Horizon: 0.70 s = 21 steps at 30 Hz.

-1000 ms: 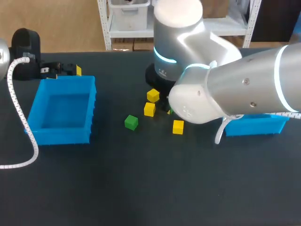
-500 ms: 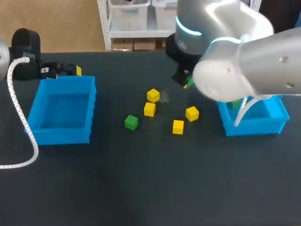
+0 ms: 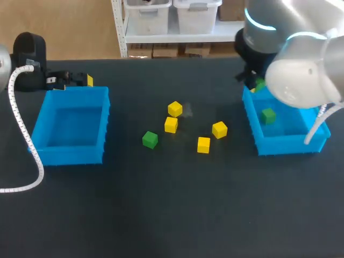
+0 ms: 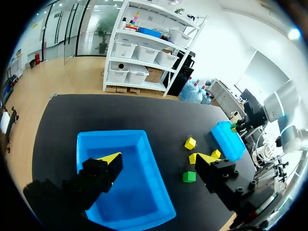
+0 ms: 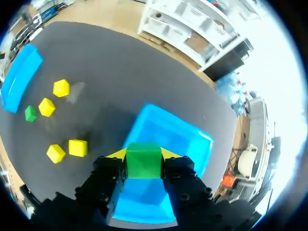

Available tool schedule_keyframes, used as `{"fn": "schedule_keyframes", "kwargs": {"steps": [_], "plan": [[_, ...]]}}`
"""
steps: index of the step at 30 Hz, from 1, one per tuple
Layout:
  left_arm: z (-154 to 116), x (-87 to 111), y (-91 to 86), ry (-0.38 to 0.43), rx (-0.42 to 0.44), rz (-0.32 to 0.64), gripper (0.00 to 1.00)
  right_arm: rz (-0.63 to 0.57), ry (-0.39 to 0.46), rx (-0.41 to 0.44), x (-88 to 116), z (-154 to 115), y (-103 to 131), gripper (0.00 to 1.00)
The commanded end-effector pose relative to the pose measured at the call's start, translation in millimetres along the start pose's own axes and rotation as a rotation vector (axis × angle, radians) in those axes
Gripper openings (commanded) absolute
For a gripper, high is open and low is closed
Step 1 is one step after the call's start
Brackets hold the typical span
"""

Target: Put the green cubes in the right bin and the yellow cubes in the left bin.

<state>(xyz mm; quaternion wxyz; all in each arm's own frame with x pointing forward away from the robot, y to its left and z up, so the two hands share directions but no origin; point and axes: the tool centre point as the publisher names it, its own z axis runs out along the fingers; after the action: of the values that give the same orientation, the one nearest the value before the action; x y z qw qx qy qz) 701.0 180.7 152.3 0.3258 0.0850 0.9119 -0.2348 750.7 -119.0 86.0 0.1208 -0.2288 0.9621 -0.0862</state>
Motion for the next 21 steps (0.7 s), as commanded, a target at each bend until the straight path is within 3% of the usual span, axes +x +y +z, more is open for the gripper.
{"fn": "schedule_keyframes", "kwargs": {"steps": [1,13,14,16,17,21], "plan": [[0,1.2,2.3,-0.006,0.01,0.002,1.0,0.035,-0.037,0.009,16,5,-19,0.0],[0,1.2,2.3,-0.006,0.01,0.002,1.0,0.146,0.012,0.011,39,23,-50,0.0],[0,1.2,2.3,-0.006,0.01,0.002,1.0,0.149,0.013,0.011,40,23,-50,0.04],[0,1.2,2.3,-0.006,0.01,0.002,1.0,0.146,0.013,0.015,40,23,-50,0.73],[0,1.2,2.3,-0.006,0.01,0.002,1.0,0.146,0.012,0.016,40,23,-50,1.0],[0,1.2,2.3,-0.006,0.01,0.002,1.0,0.128,-0.011,0.015,33,17,-46,1.0]]}}
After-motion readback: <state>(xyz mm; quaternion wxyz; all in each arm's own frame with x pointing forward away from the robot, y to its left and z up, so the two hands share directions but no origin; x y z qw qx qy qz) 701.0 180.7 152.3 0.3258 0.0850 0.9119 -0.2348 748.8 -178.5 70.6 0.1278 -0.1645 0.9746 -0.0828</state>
